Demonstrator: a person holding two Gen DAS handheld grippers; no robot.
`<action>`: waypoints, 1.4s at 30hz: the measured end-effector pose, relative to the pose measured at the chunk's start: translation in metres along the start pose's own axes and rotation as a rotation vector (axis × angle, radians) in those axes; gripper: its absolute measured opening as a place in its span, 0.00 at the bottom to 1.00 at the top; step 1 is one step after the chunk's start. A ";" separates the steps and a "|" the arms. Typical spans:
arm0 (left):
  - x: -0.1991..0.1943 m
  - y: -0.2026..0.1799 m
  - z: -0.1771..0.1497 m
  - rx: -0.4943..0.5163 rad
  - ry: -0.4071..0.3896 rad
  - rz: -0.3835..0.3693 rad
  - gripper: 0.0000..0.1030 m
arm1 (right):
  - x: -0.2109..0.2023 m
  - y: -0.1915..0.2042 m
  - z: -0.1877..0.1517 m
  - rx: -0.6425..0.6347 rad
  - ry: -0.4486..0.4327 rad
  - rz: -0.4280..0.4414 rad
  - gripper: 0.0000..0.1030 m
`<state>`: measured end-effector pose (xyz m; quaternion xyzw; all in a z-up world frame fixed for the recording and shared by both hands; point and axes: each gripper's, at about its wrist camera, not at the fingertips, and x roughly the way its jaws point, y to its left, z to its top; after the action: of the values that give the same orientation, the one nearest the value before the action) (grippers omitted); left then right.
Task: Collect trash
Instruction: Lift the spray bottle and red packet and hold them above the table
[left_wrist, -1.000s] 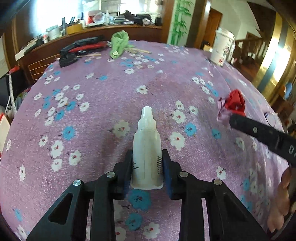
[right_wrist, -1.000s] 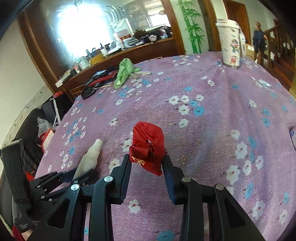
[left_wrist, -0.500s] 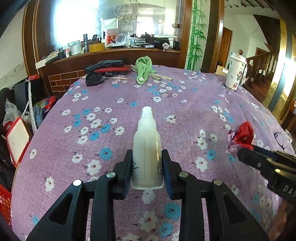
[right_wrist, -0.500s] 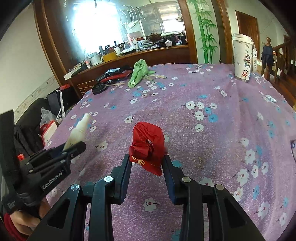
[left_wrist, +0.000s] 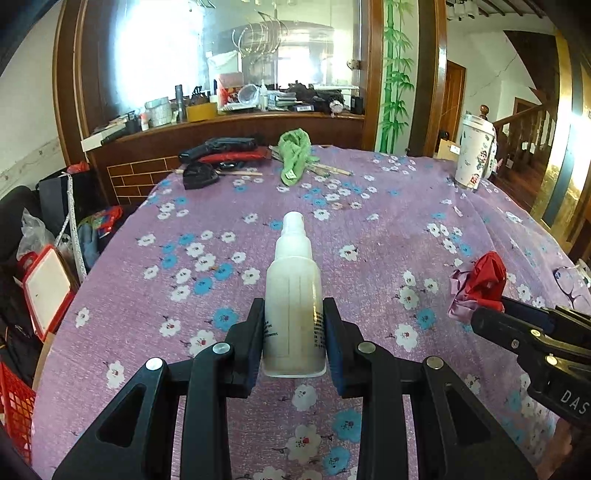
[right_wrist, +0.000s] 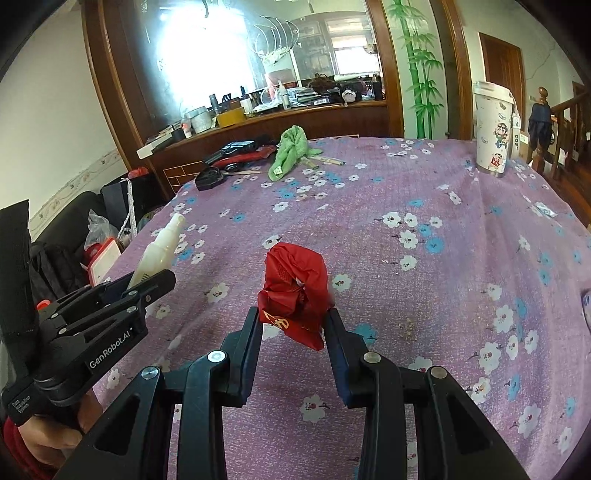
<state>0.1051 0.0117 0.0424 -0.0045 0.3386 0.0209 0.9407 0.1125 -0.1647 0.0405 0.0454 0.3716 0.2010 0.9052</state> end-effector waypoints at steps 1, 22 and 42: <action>-0.001 0.000 0.000 0.001 -0.004 0.005 0.28 | 0.000 0.000 0.000 -0.001 -0.001 0.000 0.36; -0.009 0.003 0.002 0.012 -0.077 0.101 0.28 | -0.003 0.004 0.000 -0.013 -0.006 -0.005 0.36; -0.018 0.004 0.005 0.003 -0.113 0.113 0.28 | -0.003 0.003 0.000 -0.023 -0.018 -0.023 0.36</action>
<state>0.0945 0.0147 0.0578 0.0171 0.2848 0.0738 0.9556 0.1099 -0.1629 0.0431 0.0325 0.3617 0.1946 0.9112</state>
